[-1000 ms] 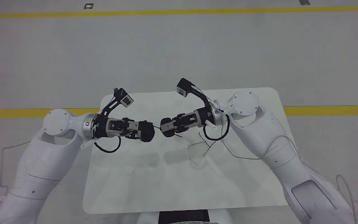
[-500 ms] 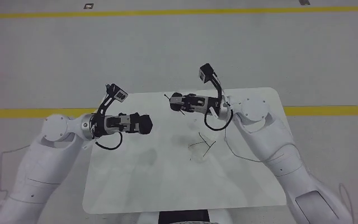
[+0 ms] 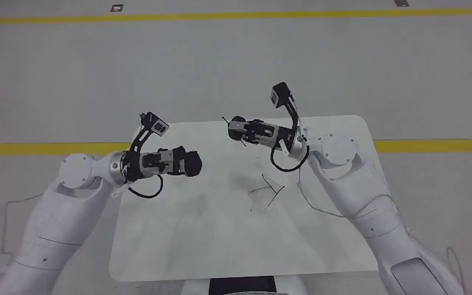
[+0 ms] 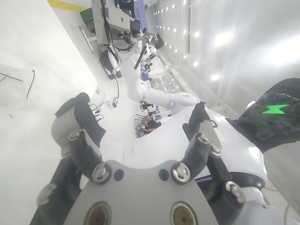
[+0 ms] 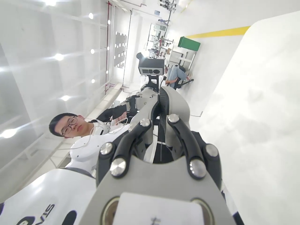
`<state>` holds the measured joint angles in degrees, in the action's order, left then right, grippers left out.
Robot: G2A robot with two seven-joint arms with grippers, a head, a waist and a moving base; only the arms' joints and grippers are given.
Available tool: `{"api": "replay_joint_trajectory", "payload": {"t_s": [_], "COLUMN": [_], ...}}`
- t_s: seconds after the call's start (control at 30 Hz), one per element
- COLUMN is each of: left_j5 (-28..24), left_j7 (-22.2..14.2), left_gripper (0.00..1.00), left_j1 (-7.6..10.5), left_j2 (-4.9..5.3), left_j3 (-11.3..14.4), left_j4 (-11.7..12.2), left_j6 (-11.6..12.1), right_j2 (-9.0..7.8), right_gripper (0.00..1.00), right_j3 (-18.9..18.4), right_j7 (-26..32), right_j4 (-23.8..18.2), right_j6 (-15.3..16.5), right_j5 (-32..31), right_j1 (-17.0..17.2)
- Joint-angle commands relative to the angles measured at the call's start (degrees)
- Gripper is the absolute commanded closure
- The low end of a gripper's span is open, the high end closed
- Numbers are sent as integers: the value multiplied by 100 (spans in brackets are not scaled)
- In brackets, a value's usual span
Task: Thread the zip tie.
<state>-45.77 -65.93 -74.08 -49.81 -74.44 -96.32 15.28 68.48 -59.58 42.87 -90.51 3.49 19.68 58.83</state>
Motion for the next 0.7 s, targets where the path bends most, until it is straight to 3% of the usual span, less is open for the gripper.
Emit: {"api": "replay_joint_trajectory", "payload": {"t_s": [0.0, 0.07, 0.17, 0.43, 0.67], "left_j5": [1, 191, 549, 1635, 1635], "left_j7": [329, 645, 846, 2018, 2018], "left_gripper": [0, 0, 0, 0, 0], "left_j1": [-29, -64, -194, -339, -339], "left_j2": [-42, -115, -247, -686, -686], "left_j3": [10, -23, -52, 22, 22], "left_j4": [10, -108, -249, -246, -246], "left_j6": [420, 420, 420, 420, 420], "right_j2": [5, 24, 55, 138, 148], "right_gripper": [100, 100, 100, 100, 100], "right_j3": [16, 57, 123, 223, 239], "right_j7": [-465, -987, -1561, -2507, -2534], "right_j4": [-37, -116, -215, -317, -323], "right_j6": [125, 231, 323, 273, 249], "right_j5": [-383, -672, -996, -1452, -1471], "right_j1": [76, 219, 365, 546, 557]}}
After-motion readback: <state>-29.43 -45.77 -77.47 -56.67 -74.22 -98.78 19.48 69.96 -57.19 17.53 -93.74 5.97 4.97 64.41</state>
